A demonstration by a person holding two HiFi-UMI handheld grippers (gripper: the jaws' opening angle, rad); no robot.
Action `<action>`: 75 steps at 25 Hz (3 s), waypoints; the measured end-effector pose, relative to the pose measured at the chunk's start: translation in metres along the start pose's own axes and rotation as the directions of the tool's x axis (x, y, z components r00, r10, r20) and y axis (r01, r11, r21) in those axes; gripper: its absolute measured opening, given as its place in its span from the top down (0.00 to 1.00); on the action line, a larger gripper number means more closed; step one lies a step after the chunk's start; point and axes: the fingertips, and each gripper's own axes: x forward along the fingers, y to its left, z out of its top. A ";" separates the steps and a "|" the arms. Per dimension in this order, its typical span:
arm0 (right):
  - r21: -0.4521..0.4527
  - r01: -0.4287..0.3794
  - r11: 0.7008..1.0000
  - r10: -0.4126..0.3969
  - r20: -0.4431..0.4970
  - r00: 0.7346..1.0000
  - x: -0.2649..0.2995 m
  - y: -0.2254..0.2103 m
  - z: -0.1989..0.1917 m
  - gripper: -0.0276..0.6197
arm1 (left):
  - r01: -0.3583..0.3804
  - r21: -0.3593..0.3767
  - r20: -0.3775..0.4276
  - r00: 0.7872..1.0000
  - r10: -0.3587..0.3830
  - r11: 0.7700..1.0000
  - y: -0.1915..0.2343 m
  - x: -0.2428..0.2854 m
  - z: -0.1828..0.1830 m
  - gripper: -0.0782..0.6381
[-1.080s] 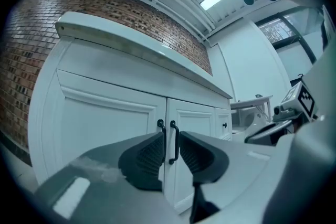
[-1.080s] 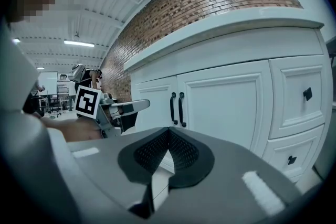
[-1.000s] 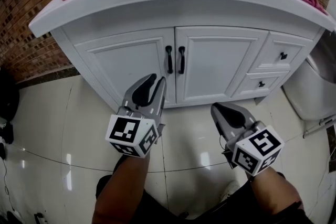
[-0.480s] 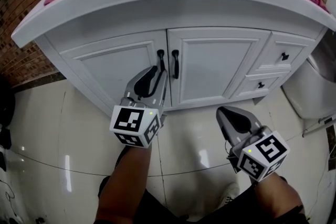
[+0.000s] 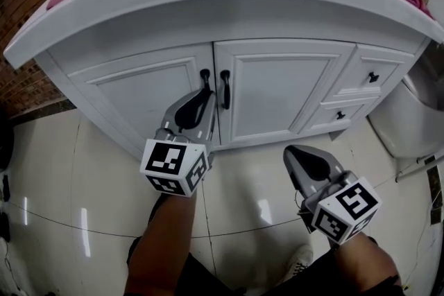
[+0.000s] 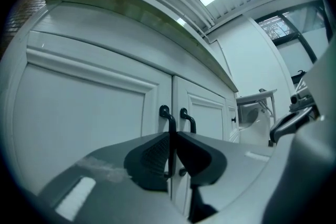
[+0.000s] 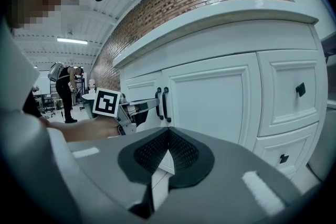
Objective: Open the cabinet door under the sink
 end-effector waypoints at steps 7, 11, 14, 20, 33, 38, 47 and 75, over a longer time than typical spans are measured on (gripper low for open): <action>0.014 0.000 1.000 0.001 -0.005 1.000 -0.006 0.002 0.001 0.95 | 0.009 0.006 -0.005 1.000 -0.009 1.000 0.000 0.004 0.001 0.83; 0.005 0.013 1.000 -0.013 0.004 1.000 -0.011 0.001 0.005 0.95 | 0.006 -0.007 -0.009 1.000 -0.006 1.000 0.001 0.003 0.002 0.84; -0.005 0.017 1.000 -0.017 0.005 1.000 -0.014 0.003 0.006 0.95 | -0.005 -0.002 -0.016 1.000 0.005 1.000 -0.002 -0.002 0.001 0.83; -0.024 -0.007 1.000 0.007 0.016 1.000 -0.015 0.017 0.010 0.95 | 0.003 -0.008 -0.028 1.000 -0.003 1.000 -0.011 -0.019 0.000 0.83; -0.072 -0.086 0.994 0.089 0.049 0.995 -0.025 0.075 0.026 0.95 | 0.041 -0.025 -0.105 0.994 -0.043 0.999 -0.041 -0.090 -0.002 0.83; -0.090 -0.098 0.991 0.104 0.066 0.992 -0.038 0.103 0.032 0.95 | 0.042 -0.040 -0.129 0.990 -0.047 0.998 -0.048 -0.127 -0.003 0.83; -0.097 -0.142 0.985 0.147 0.045 0.988 -0.059 0.158 0.025 0.95 | 0.000 -0.050 -0.150 0.989 -0.008 0.999 -0.046 -0.190 -0.003 0.82; -0.154 -0.232 0.960 0.238 0.018 0.971 -0.088 0.274 0.003 0.95 | -0.364 0.012 -0.130 0.923 0.362 0.931 0.076 -0.370 0.009 0.86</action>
